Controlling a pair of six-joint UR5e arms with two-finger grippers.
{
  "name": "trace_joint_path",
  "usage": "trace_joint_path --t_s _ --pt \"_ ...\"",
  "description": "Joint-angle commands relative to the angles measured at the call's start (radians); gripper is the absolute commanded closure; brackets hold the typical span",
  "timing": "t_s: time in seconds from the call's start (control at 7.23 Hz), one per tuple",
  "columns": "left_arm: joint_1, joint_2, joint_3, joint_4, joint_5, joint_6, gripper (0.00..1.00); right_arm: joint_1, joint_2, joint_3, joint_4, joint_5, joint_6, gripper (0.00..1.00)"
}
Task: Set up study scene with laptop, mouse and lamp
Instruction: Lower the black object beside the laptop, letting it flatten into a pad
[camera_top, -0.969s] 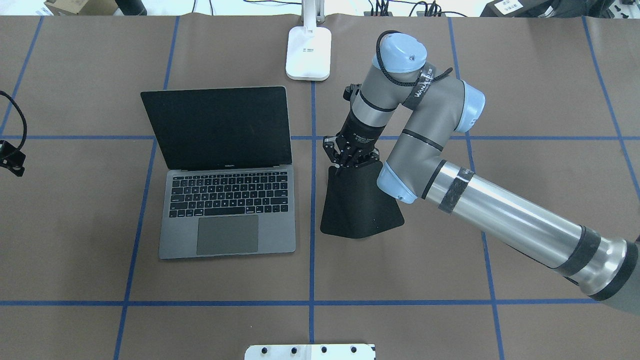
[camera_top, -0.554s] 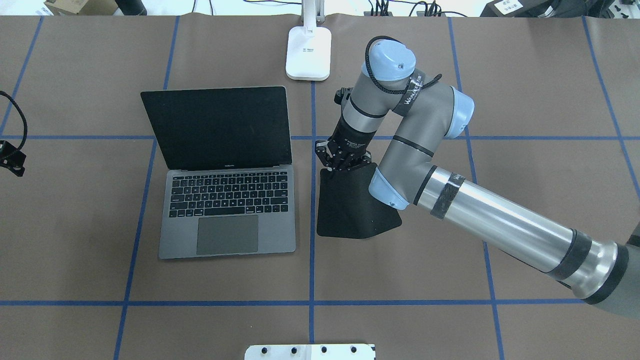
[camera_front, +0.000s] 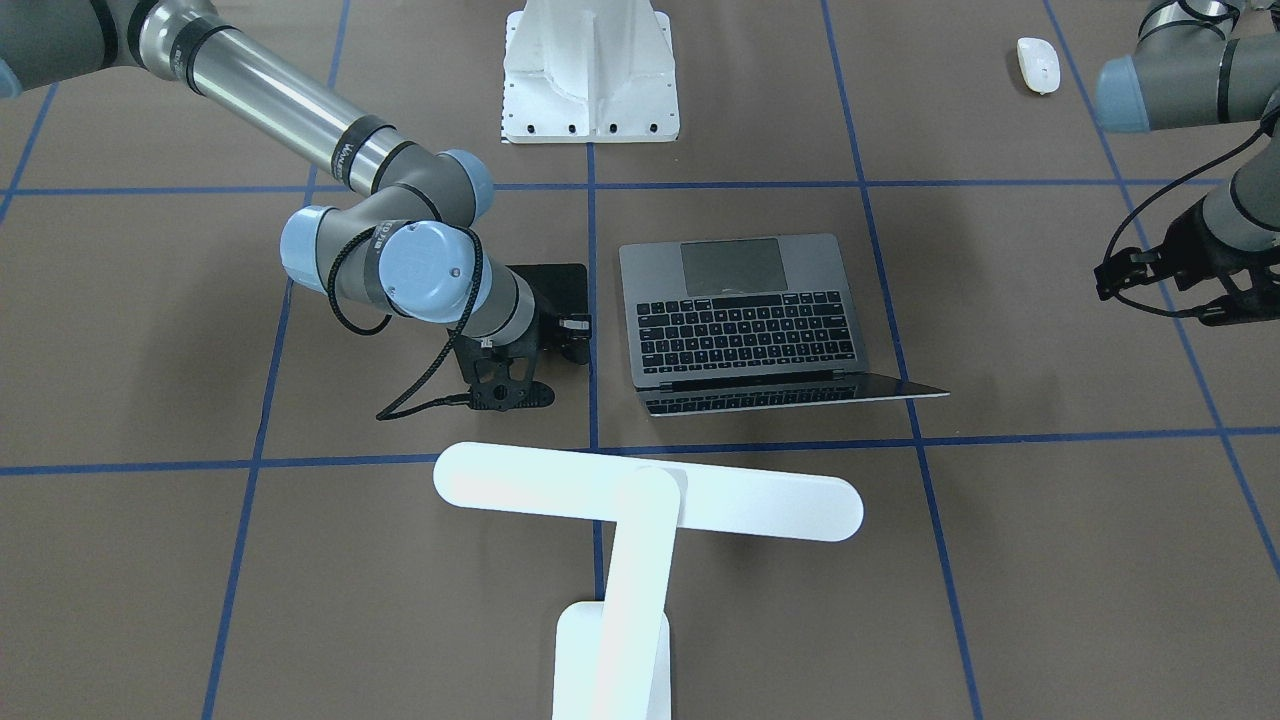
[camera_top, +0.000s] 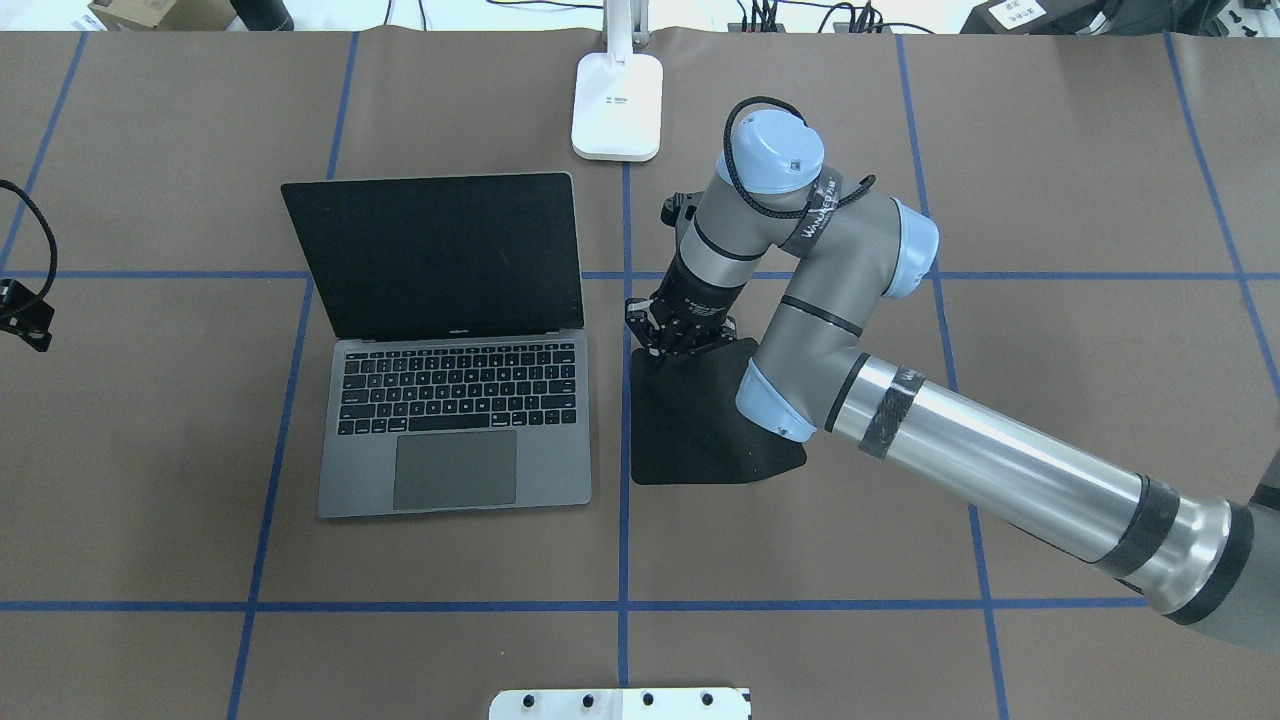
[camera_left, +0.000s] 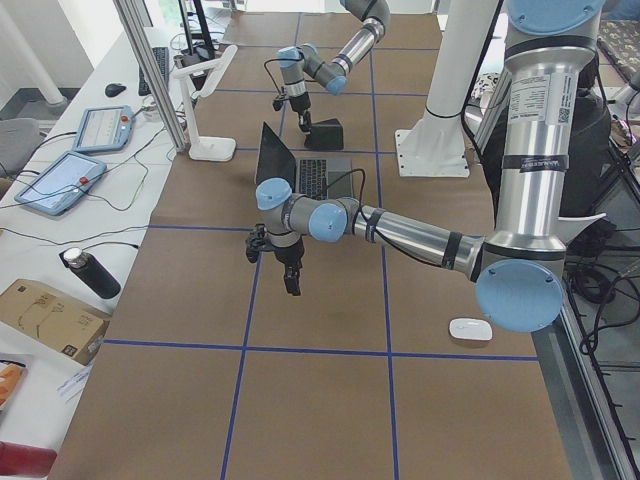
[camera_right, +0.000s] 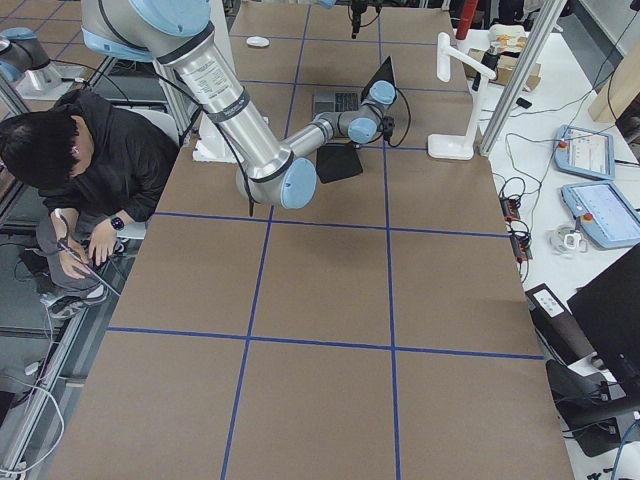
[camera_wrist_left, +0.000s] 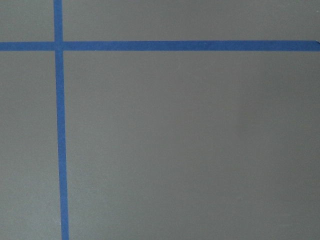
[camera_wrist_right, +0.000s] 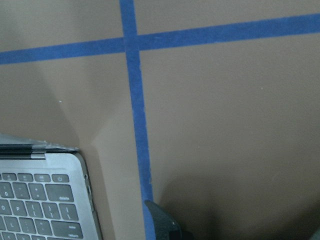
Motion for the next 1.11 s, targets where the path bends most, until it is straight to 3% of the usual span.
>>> trace_joint_path --t_s 0.0,0.42,0.55,0.69,0.97 --pt "0.000 0.000 -0.001 0.000 0.000 0.000 0.00 0.014 -0.006 0.000 -0.001 0.008 0.013 1.00" --pt "0.000 -0.002 -0.001 0.000 0.000 0.000 0.00 0.016 -0.006 0.000 0.000 0.011 0.036 1.00" --pt "0.000 -0.002 -0.001 0.000 0.000 0.000 0.00 0.016 -0.005 0.001 0.002 0.011 0.036 0.56" --pt "0.000 -0.002 -0.001 0.000 0.000 0.000 0.00 0.013 -0.003 0.008 0.003 0.008 0.040 0.02" --pt "0.000 -0.002 -0.001 0.000 0.000 0.000 0.00 0.011 0.008 0.012 0.005 0.002 0.042 0.01"
